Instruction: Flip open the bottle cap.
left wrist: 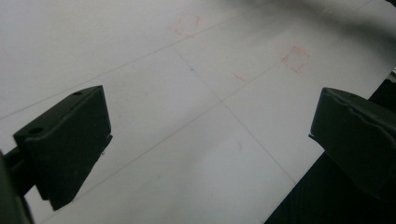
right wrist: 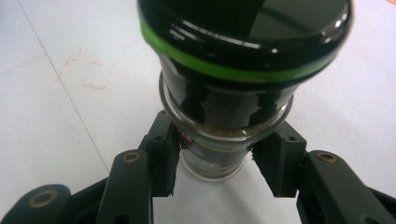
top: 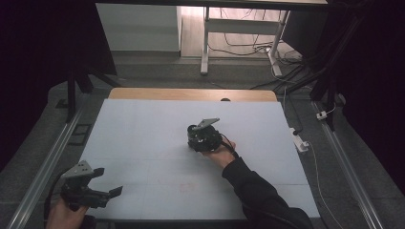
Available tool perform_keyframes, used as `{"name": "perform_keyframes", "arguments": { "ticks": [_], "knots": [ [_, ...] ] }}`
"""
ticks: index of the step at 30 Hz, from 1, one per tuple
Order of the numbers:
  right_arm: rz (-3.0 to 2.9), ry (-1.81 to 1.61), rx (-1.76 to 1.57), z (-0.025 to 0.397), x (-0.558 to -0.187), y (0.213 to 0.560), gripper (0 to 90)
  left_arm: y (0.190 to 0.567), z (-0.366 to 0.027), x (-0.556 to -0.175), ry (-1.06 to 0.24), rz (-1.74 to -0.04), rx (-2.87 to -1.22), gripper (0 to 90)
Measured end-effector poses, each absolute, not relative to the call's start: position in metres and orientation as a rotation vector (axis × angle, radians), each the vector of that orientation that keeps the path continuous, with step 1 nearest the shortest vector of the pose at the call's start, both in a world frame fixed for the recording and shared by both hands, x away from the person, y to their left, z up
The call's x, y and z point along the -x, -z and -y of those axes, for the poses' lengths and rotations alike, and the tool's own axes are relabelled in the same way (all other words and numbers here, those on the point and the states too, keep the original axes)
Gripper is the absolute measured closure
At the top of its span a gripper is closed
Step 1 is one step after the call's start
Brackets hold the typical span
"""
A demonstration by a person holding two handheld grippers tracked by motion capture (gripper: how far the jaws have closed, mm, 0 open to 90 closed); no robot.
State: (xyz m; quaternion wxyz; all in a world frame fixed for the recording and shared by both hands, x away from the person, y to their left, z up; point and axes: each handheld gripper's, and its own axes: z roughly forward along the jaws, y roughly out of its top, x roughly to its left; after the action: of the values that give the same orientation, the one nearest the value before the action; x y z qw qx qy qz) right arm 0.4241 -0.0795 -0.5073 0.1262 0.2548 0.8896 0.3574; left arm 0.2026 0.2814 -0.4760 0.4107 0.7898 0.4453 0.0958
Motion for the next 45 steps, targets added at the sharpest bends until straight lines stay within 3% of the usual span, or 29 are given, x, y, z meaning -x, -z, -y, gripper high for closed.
{"name": "perform_keyframes", "arguments": {
  "ticks": [21, 45],
  "knots": [
    [-2.592, -1.047, -0.737, 0.08, -0.424, 0.508, 52.9, 0.473, -0.244, -0.257, -0.298, -1.014, -2.005, 0.0],
    [-2.595, -1.048, -0.731, 0.08, -0.425, 0.508, 52.9, 0.464, -0.189, -0.322, -0.269, -0.932, -2.057, 0.2]
  ]
}}
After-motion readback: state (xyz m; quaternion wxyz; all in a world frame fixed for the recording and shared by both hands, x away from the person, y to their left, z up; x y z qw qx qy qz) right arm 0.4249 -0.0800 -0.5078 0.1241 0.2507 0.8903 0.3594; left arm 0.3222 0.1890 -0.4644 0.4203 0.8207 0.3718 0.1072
